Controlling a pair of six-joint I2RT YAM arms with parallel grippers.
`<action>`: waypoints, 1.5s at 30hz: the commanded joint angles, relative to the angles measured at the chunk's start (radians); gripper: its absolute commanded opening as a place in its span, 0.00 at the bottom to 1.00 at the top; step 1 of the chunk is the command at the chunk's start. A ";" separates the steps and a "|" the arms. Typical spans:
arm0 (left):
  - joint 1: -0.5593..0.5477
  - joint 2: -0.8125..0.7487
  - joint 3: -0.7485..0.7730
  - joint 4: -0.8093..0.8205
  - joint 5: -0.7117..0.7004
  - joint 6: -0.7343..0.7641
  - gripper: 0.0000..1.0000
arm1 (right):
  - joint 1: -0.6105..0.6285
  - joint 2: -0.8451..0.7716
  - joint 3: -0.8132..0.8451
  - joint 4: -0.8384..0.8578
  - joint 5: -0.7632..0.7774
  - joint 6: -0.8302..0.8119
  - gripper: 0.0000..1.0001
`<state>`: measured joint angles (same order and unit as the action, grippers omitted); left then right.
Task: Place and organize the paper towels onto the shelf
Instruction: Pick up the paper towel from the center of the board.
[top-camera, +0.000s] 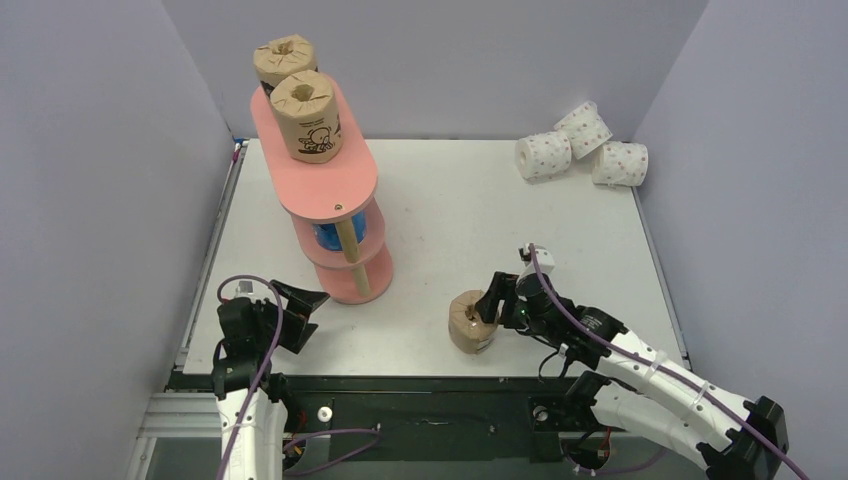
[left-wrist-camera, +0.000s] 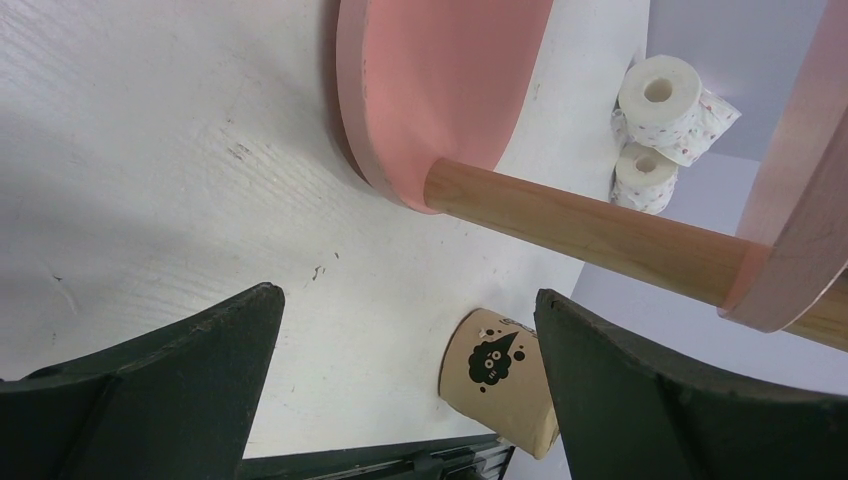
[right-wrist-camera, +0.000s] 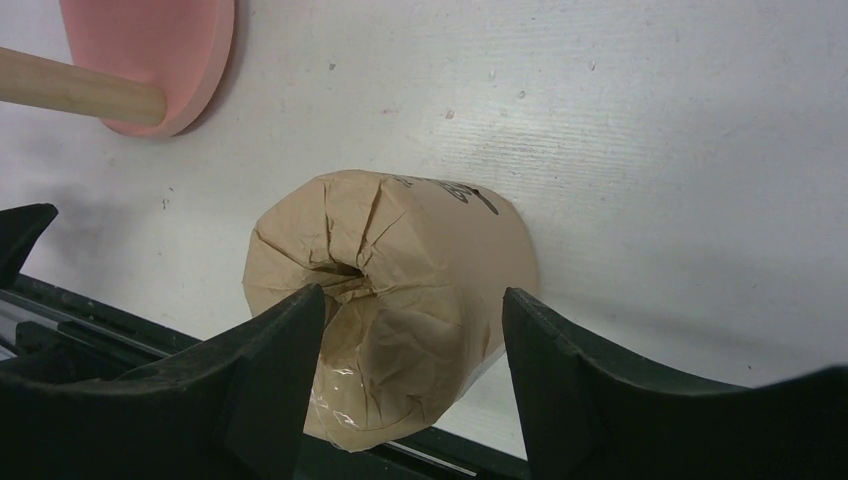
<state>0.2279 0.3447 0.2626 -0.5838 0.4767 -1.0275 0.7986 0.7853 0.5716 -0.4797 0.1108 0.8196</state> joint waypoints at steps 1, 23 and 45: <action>-0.002 -0.014 -0.004 0.014 0.003 0.009 0.97 | -0.004 0.035 0.001 -0.006 -0.003 -0.027 0.61; -0.002 -0.026 -0.006 0.006 0.008 0.010 0.97 | 0.000 0.101 -0.009 0.028 -0.016 -0.017 0.37; -0.001 0.014 0.052 -0.003 -0.004 0.020 0.97 | 0.003 0.284 0.984 -0.287 0.059 -0.234 0.32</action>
<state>0.2279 0.3504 0.2607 -0.5949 0.4763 -1.0267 0.7990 0.9836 1.3777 -0.7746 0.1726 0.6403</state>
